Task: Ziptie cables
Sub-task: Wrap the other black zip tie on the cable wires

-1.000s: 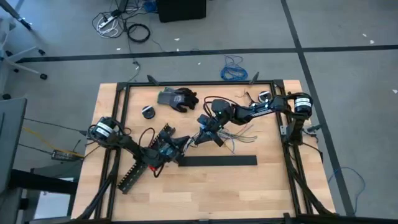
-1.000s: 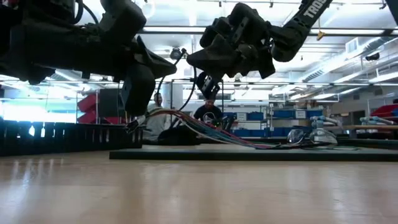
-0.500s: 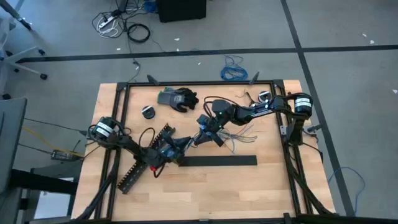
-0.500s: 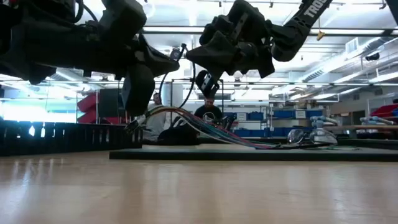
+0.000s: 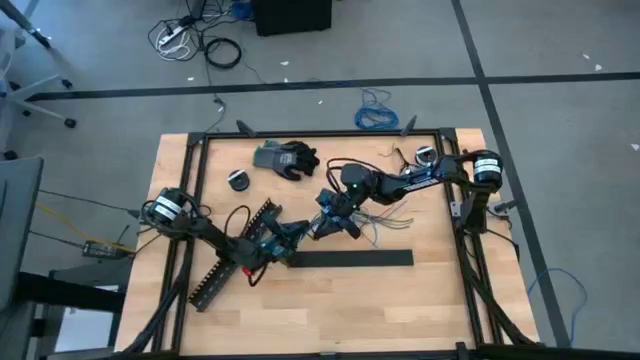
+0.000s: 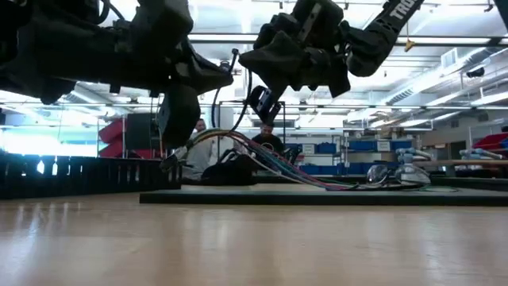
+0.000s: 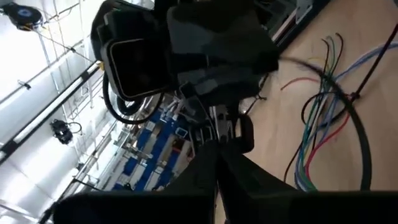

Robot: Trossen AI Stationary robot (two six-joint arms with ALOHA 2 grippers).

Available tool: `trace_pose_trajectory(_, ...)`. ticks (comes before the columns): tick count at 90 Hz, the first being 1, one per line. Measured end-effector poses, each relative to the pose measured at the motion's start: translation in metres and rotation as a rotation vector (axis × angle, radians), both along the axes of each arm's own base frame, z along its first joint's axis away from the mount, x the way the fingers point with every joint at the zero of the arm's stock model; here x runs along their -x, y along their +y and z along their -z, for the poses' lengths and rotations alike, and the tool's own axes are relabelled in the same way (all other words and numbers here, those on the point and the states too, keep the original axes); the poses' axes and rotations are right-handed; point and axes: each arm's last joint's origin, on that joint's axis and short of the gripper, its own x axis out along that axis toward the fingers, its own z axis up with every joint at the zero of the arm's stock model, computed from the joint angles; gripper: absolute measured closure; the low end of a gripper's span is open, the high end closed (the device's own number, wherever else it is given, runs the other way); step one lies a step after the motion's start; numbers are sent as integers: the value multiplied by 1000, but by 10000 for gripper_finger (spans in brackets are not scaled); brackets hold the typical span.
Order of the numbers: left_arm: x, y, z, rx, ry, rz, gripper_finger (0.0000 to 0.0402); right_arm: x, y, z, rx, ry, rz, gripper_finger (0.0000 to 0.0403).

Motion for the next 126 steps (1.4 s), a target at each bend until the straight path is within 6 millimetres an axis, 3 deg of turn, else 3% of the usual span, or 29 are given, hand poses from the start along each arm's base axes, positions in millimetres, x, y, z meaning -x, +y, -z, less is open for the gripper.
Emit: trace_pose_trajectory(126, -1, 0, 6, 10, 36, 10, 401, 0, -9, 2, 20, 7, 63, 402)
